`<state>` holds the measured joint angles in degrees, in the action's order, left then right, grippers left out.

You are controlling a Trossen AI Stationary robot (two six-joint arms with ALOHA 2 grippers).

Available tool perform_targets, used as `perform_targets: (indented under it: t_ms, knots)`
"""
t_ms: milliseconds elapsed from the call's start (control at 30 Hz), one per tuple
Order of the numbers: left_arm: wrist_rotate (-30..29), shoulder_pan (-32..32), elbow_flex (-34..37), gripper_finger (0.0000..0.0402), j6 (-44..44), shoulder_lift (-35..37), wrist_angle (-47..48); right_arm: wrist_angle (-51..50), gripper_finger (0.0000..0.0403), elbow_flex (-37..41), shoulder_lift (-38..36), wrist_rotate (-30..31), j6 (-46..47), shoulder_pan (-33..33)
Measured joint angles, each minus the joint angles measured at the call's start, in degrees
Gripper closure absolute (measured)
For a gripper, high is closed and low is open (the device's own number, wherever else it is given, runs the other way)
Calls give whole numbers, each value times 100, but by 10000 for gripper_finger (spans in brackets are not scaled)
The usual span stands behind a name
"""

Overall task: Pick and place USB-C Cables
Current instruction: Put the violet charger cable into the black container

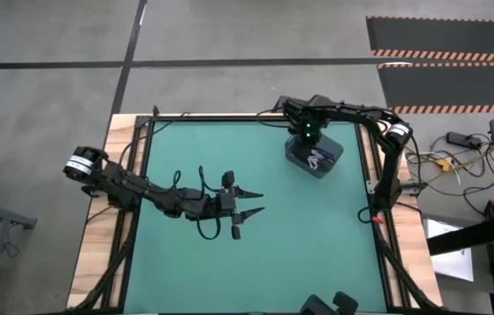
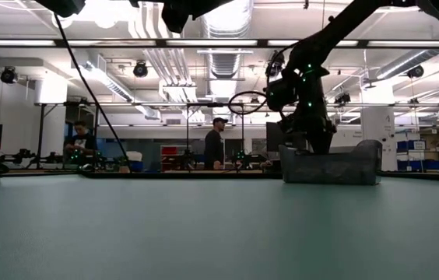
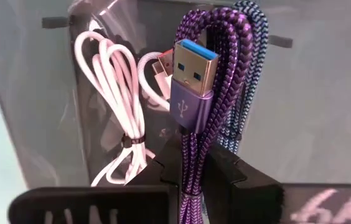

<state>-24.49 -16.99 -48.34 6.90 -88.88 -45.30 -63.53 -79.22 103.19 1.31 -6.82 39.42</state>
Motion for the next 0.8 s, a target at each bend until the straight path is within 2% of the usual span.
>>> perform_targets:
  t_ms: [633,800]
  knots:
    - [-1,0,0,255,-2,0,0,269,380,2,378,-8,-158,0]
    - [0,0,0,255,-2,0,0,388,360,3,377,-25,-175,-2]
